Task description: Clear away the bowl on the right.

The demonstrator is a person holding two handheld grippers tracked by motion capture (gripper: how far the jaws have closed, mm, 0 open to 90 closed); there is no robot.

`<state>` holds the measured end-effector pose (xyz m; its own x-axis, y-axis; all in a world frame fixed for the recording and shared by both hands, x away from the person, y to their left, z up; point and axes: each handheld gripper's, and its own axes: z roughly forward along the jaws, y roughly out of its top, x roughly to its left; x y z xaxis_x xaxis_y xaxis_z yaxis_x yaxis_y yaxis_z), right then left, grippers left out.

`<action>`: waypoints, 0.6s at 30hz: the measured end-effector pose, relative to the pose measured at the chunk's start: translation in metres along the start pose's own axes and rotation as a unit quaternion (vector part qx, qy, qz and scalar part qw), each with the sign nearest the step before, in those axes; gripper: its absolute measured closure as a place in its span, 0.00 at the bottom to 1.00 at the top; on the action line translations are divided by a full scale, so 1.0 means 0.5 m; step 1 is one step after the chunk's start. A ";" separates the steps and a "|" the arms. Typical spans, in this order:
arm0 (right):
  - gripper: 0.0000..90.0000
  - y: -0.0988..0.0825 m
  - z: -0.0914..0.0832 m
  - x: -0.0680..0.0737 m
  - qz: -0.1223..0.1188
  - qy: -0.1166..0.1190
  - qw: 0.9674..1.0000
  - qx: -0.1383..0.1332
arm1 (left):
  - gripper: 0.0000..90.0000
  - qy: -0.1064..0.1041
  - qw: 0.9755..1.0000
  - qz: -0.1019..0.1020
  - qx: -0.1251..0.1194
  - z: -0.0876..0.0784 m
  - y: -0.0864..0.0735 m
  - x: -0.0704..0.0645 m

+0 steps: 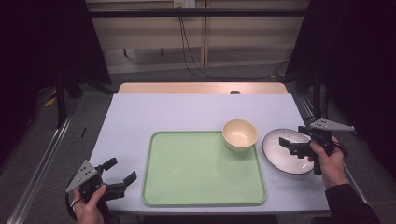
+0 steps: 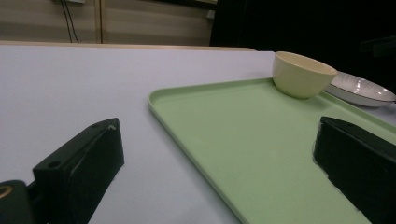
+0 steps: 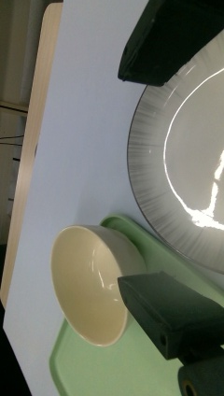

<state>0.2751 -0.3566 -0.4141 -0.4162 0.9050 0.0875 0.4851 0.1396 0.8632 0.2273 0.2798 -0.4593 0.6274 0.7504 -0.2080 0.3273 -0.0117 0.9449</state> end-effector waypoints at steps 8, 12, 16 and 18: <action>0.03 -0.020 -0.024 0.011 -0.003 -0.005 1.000 -0.003 | 0.02 0.001 1.000 -0.001 -0.004 -0.001 0.000 0.001; 0.03 -0.030 -0.041 0.020 -0.003 -0.009 1.000 -0.012 | 0.02 0.000 1.000 -0.004 -0.007 -0.002 0.000 0.000; 0.02 -0.045 -0.063 0.026 0.003 -0.009 1.000 -0.023 | 0.02 -0.001 1.000 -0.005 -0.007 -0.002 0.000 0.000; 0.02 -0.050 -0.070 0.028 -0.004 -0.007 1.000 -0.020 | 0.02 -0.001 1.000 -0.007 -0.008 -0.003 0.000 0.001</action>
<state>0.2303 -0.3616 -0.4173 -0.4093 0.9094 0.0744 0.4502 0.1304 0.8834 0.2267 0.2812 -0.4591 0.6250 0.7485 -0.2217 0.3243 0.0094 0.9459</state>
